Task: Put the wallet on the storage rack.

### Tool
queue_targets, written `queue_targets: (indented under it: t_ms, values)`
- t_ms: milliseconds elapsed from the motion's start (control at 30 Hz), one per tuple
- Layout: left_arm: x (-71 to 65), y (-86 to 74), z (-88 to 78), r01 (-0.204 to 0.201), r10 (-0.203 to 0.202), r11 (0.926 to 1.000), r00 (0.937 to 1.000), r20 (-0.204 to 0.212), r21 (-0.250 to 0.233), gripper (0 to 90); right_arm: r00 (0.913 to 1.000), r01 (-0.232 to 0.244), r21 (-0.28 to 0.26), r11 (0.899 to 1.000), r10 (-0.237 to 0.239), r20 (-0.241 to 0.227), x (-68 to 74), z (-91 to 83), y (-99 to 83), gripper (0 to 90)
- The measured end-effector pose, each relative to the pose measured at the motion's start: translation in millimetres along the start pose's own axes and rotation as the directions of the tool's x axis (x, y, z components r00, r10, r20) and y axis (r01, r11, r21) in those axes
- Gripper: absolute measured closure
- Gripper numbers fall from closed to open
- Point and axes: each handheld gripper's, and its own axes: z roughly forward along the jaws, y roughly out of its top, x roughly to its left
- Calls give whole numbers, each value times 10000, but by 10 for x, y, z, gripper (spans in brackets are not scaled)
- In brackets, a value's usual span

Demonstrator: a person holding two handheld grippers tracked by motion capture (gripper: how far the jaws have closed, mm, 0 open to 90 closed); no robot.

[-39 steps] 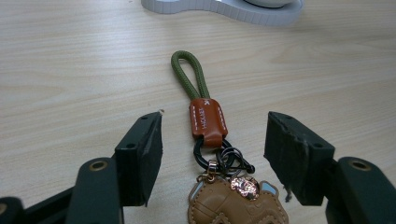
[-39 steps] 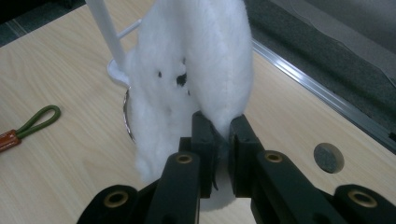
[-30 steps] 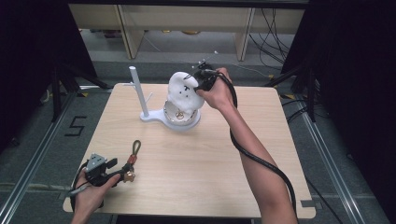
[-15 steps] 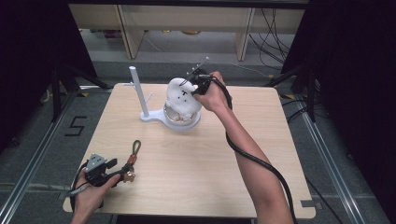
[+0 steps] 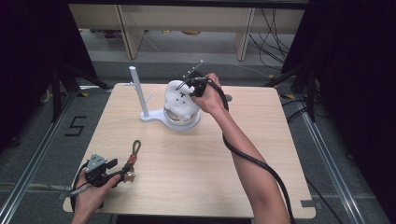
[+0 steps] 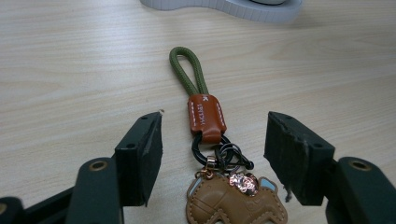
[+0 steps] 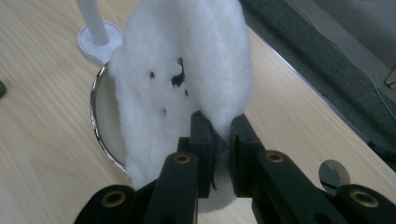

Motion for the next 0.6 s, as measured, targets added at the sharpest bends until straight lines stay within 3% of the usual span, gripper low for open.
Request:
queue_targets:
  t_ms: [333, 600]
  values:
    - [-3, 1, -3, 1, -1, 10000, 10000, -40, 11, 364, 9990, 353, 318, 9989, -361, 263, 60, 129, -53, 779]
    - [-4, 2, 2, 0, 0, 10000, 10000, -7, 4, 364, 9986, 268, 381, 9989, -286, 451, 56, 164, -78, 664]
